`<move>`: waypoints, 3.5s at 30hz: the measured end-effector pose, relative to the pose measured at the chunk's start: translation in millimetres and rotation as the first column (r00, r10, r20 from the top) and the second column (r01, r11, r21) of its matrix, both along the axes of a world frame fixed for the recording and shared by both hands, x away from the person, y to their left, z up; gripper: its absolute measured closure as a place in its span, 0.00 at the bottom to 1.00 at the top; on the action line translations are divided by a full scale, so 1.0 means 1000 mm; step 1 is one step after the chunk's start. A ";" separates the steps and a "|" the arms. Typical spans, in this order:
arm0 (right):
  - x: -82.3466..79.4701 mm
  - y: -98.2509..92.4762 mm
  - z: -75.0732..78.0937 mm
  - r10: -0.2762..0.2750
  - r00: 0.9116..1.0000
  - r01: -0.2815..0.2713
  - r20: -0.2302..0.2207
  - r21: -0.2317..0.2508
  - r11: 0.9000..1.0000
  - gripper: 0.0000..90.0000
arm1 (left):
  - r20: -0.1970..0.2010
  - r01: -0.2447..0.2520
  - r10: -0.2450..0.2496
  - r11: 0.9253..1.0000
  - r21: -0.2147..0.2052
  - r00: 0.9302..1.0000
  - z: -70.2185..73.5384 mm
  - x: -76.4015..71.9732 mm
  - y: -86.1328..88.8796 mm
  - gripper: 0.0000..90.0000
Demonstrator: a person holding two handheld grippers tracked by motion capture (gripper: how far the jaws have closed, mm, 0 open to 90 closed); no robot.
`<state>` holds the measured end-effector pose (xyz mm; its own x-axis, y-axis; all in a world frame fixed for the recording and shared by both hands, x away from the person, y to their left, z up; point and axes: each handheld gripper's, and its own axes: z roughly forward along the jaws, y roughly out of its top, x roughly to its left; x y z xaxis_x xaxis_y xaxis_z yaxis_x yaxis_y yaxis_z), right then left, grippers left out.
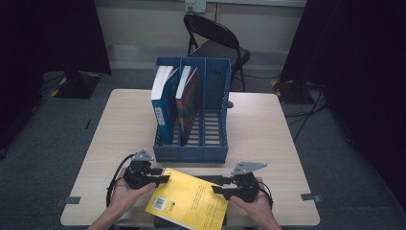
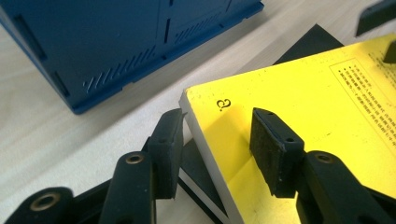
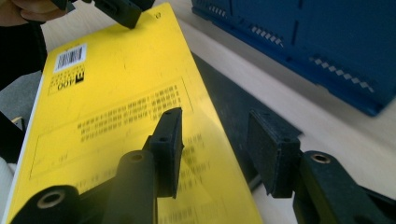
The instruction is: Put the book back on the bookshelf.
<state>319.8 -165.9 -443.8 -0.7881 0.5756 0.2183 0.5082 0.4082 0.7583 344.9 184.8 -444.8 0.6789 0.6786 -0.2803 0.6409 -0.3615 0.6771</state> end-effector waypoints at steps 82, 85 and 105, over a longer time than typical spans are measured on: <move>-0.018 -0.003 -0.009 -0.030 0.999 0.030 0.016 -0.021 0.999 0.58 | 0.029 0.078 -0.078 0.997 -0.017 0.997 -0.003 0.001 -0.013 0.62; -0.013 0.000 -0.009 -0.023 1.000 0.023 0.019 -0.014 1.000 0.59 | 0.027 0.081 -0.081 0.996 -0.023 0.996 -0.004 -0.002 -0.012 0.63; -0.018 0.008 -0.007 -0.015 0.999 0.015 0.031 0.002 1.000 0.44 | 0.031 0.091 -0.090 0.996 -0.009 0.995 -0.002 -0.008 -0.012 0.66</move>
